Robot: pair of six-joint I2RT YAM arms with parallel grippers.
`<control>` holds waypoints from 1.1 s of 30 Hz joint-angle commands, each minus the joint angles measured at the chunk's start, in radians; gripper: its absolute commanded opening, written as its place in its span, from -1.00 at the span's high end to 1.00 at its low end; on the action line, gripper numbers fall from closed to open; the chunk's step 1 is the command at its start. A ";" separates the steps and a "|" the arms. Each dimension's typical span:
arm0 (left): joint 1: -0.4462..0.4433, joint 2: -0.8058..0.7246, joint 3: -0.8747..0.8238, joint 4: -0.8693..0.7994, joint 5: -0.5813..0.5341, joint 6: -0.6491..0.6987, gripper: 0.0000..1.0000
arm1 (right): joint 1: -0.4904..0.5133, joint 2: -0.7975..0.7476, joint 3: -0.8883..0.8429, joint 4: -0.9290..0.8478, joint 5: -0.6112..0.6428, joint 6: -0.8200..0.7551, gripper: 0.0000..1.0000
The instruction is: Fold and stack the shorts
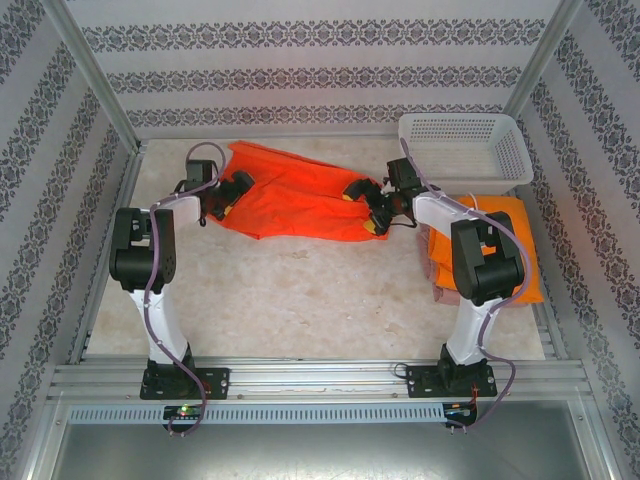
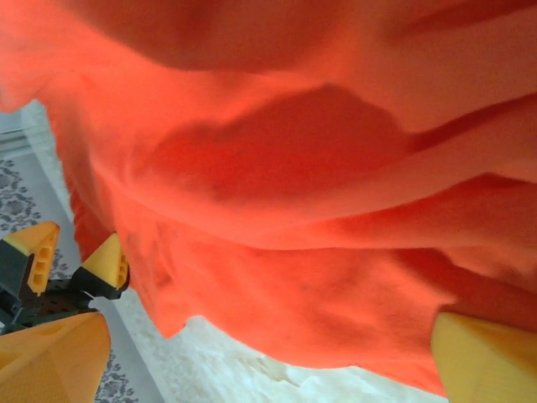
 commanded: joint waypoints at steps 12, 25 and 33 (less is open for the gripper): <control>-0.003 -0.233 -0.368 0.042 -0.075 -0.009 -0.99 | -0.004 -0.090 -0.174 -0.038 -0.033 -0.103 -0.95; -0.004 -0.731 -0.652 -0.174 -0.076 -0.003 -1.00 | 0.066 -0.356 -0.310 -0.166 -0.122 -0.193 -0.96; -0.005 -0.700 -0.355 -0.292 -0.018 0.042 -1.00 | 0.065 -0.355 -0.108 -0.217 -0.137 -0.212 -0.95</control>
